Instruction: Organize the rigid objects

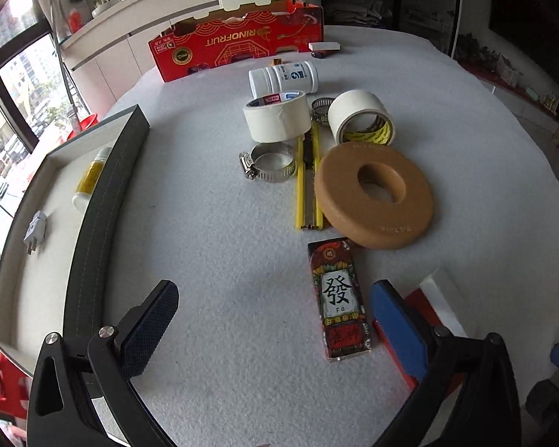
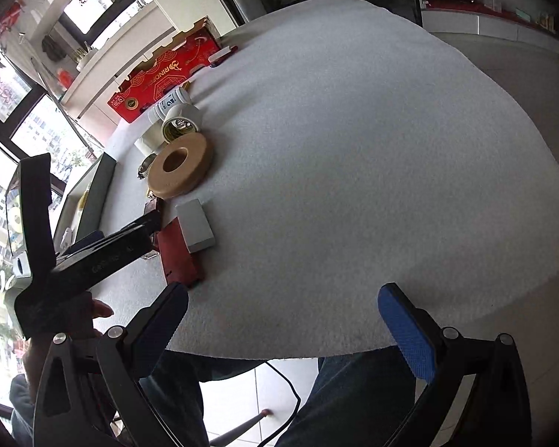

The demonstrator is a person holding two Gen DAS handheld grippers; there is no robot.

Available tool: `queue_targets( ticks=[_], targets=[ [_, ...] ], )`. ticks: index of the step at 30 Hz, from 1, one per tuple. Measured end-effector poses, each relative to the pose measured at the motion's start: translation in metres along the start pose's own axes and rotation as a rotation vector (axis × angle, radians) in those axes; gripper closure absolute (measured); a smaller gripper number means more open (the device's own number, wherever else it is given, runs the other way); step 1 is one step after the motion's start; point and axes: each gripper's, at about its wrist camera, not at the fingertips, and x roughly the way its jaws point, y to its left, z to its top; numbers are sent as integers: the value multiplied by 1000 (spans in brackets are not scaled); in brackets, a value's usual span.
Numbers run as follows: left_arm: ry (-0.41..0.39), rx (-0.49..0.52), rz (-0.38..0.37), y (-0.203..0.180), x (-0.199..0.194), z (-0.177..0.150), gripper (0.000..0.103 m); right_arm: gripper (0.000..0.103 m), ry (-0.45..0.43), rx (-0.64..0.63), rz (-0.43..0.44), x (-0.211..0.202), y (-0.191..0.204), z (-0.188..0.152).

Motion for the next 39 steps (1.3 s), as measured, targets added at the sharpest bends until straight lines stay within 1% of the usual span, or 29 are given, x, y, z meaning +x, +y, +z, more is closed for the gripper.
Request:
queue_targets(
  ticks=[1, 3, 7, 10, 13, 14, 16, 17, 19, 20, 22, 25, 28, 30, 32, 35, 37, 39],
  targets=[
    [8, -7, 5, 4, 3, -2, 0, 0, 1, -10, -1, 2, 2, 2],
    [5, -38, -14, 15, 4, -6, 0, 0, 9, -33, 5, 8, 8, 6],
    [8, -77, 8, 32, 7, -7, 0, 0, 23, -127, -14, 26, 33, 17],
    [12, -113, -15, 39, 9, -9, 0, 0, 19, -240, -66, 42, 57, 27],
    [-5, -92, 7, 34, 7, -9, 0, 0, 31, -315, -149, 59, 69, 36],
    [-13, -76, 17, 31, 6, -9, 0, 0, 43, -326, -173, 65, 69, 38],
    [-22, -45, 34, 29, 5, -8, 0, 0, 47, -305, -160, 67, 58, 45],
    [-22, -37, 40, 28, 5, -7, 0, 0, 47, -285, -190, 68, 49, 50],
    [-21, -29, 50, 26, 5, -5, 0, 0, 29, -265, -284, 69, 31, 58],
    [-22, -26, 56, 25, 5, -4, 0, 0, 20, -248, -283, 66, 23, 61],
    [-27, -15, 72, 21, 5, -2, 0, 0, 32, -250, -286, 64, 15, 64],
    [-34, 4, 74, 12, 5, 1, 0, 0, 42, -313, -261, 66, 21, 62],
    [-63, 5, 67, 9, 4, -2, 0, 0, 13, -370, -229, 69, 30, 60],
    [-94, -3, 48, 11, 3, -5, 0, 0, 4, -393, -211, 74, 35, 63],
    [-107, -32, 19, 16, 4, -8, 0, 0, -1, -413, -194, 75, 35, 64],
    [-83, -138, -56, 28, 9, -9, 0, 0, -6, -424, -188, 74, 35, 62],
    [-85, -117, -40, 25, 9, -8, 0, 0, -14, -429, -185, 75, 36, 63],
    [-78, -122, -47, 26, 9, -7, 0, 0, -17, -433, -186, 76, 38, 63]
  ],
)
